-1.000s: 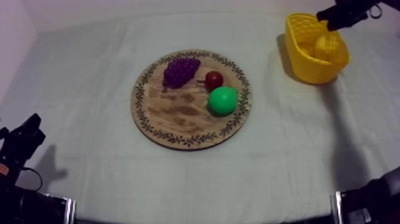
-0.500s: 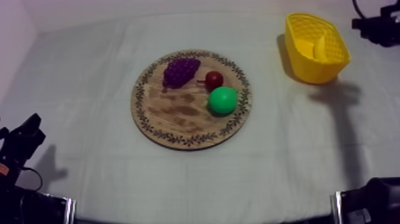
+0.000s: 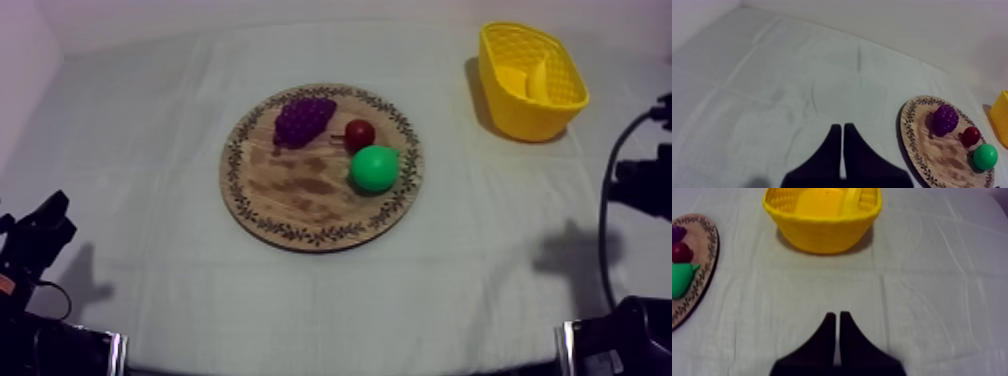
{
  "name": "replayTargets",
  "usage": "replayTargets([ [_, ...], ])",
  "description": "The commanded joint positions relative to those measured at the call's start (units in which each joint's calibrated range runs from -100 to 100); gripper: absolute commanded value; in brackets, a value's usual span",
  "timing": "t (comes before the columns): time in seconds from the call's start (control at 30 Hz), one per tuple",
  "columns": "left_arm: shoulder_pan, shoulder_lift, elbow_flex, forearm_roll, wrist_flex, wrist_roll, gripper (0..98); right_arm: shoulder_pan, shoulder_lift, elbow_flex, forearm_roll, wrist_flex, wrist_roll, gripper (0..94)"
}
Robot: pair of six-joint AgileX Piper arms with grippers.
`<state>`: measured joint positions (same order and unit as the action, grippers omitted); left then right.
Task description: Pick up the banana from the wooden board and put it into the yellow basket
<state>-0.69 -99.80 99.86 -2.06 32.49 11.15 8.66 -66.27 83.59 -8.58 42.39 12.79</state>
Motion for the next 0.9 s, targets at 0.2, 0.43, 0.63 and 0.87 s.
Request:
replayTargets([
  [0.2, 0.0, -0.03, 0.03, -0.01, 0.01, 0.0, 0.1, -0.1, -22.35, 8.21, 0.98, 6.98, -1.98, 0.5],
  [0.43, 0.0, -0.03, 0.03, -0.01, 0.01, -0.02, 0.1, -1.3, -28.6, 11.57, 2.93, 6.91, -5.83, 0.4],
  [0.63, 0.0, -0.03, 0.03, -0.01, 0.01, 0.0, 0.1, -1.9, -29.46, 13.0, 4.23, 5.02, -8.4, 0.4],
  [0.87, 0.0, -0.03, 0.03, -0.01, 0.01, 0.0, 0.1, -2.3, -29.57, 15.47, 6.89, -3.57, -4.16, 0.3],
])
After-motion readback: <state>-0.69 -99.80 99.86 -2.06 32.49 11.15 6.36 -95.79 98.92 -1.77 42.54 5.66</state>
